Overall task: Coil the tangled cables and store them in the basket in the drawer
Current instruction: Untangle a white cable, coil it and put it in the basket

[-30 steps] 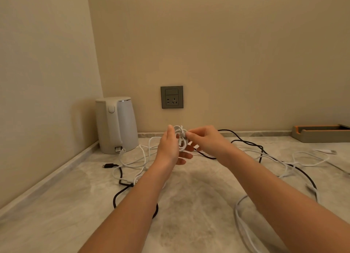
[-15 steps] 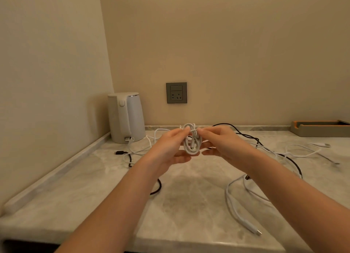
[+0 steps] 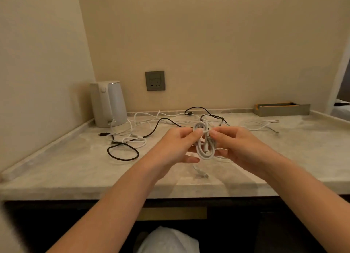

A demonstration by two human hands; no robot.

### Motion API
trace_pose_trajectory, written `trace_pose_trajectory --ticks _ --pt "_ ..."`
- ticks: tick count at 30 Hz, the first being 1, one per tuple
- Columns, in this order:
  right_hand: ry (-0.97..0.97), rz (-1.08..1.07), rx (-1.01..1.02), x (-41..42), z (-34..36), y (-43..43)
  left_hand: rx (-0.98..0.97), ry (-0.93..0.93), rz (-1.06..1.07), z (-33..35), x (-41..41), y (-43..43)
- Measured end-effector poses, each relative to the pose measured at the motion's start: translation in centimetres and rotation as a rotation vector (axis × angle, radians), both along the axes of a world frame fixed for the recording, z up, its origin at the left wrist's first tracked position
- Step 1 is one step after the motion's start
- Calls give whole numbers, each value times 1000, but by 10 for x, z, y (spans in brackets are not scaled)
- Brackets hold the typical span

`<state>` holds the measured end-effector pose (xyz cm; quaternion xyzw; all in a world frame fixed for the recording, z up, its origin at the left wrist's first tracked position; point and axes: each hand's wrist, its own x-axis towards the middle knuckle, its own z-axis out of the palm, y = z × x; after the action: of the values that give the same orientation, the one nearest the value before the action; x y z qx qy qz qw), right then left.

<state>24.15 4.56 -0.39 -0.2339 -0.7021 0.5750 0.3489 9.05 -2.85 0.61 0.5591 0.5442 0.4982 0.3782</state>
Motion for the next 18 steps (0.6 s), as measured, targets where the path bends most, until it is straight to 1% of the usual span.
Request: trace_pose_trajectory --ticks 4,7,11,14,18 --pt "-39 -8 6 45 -9 -16 -3 -8 -55 -11 33 -12" --pt "-64 -77 -27 84 -23 -30 -47 -40 -76 -28 64 -17" --pt "-133 -95 -82 126 -46 -45 -123 -38 -136 -53 100 -22" --pt "-211 -107 -130 154 -67 -54 -183 -10 -174 -77 123 -26" --pt "-348 -132 -130 182 -103 -57 -271 18 -200 -114 151 -30"
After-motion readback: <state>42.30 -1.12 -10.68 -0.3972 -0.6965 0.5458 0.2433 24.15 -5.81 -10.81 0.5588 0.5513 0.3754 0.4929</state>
